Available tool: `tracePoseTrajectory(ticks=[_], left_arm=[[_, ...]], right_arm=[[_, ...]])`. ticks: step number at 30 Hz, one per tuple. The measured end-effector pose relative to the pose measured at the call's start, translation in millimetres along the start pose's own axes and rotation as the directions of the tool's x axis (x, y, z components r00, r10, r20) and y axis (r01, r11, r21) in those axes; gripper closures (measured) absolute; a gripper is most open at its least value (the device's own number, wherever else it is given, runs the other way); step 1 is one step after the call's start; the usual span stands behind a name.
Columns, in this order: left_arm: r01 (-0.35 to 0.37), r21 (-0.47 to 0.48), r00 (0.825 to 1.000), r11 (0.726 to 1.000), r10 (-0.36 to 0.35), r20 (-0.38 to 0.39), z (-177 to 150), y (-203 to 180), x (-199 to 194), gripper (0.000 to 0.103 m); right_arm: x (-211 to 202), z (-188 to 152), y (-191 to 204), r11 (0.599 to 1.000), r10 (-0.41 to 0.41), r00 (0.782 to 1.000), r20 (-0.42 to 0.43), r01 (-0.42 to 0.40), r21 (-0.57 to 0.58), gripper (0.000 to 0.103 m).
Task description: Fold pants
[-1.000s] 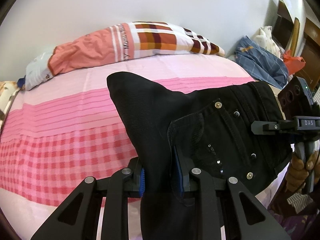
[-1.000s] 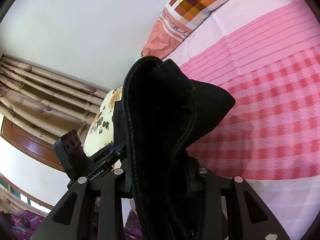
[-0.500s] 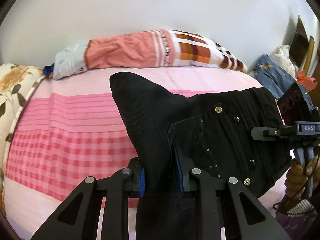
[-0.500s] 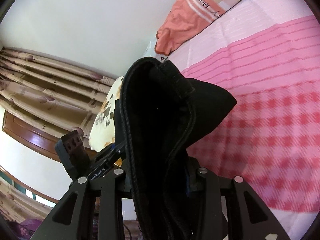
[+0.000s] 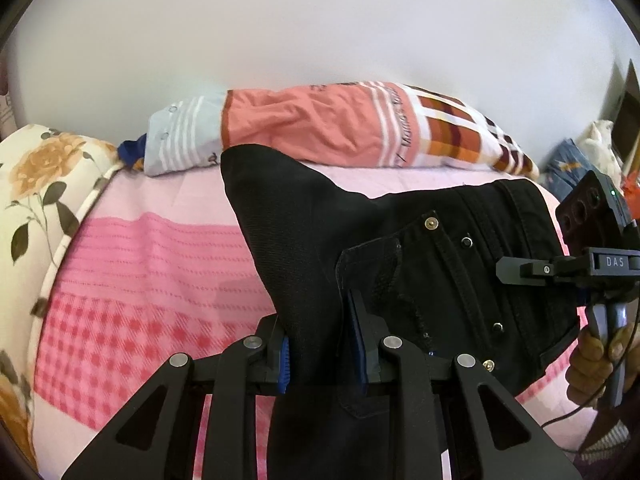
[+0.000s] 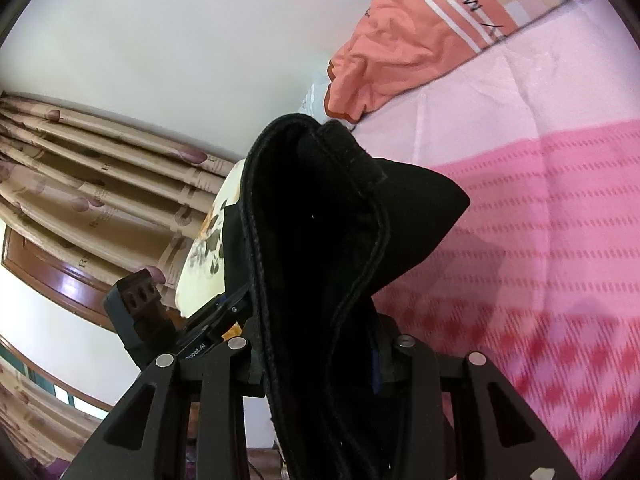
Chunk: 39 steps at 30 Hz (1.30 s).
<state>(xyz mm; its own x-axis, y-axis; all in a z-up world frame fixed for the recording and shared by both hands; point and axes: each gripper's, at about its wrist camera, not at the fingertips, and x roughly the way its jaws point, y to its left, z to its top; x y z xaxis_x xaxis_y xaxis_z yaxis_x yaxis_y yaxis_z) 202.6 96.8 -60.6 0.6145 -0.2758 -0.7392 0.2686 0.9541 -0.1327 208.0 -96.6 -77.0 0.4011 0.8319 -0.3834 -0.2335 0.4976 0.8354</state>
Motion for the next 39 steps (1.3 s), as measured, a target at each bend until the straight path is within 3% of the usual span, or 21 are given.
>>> tracePoseTrajectory(ticks=[8,17,39], left_arm=[[-0.029,-0.035,1.0,0.999,0.03,0.006,32,32,37,0.078],[-0.064,-0.055,0.998,0.996,0.064,0.001,46,55,65,0.078],[-0.099,-0.069,0.994,0.993,0.096,-0.045,41,85,112,0.078]], right_arm=[[35,41,-6,1.0,0.0,1.0,0.005,0.0,-0.001,0.07],[64,64,-16,1.0,-0.005,1.0,-0.004,0.005,0.004,0.07],[87,76,-48,0.999,-0.018,1.0,-0.011,0.019,0.048,0.07]])
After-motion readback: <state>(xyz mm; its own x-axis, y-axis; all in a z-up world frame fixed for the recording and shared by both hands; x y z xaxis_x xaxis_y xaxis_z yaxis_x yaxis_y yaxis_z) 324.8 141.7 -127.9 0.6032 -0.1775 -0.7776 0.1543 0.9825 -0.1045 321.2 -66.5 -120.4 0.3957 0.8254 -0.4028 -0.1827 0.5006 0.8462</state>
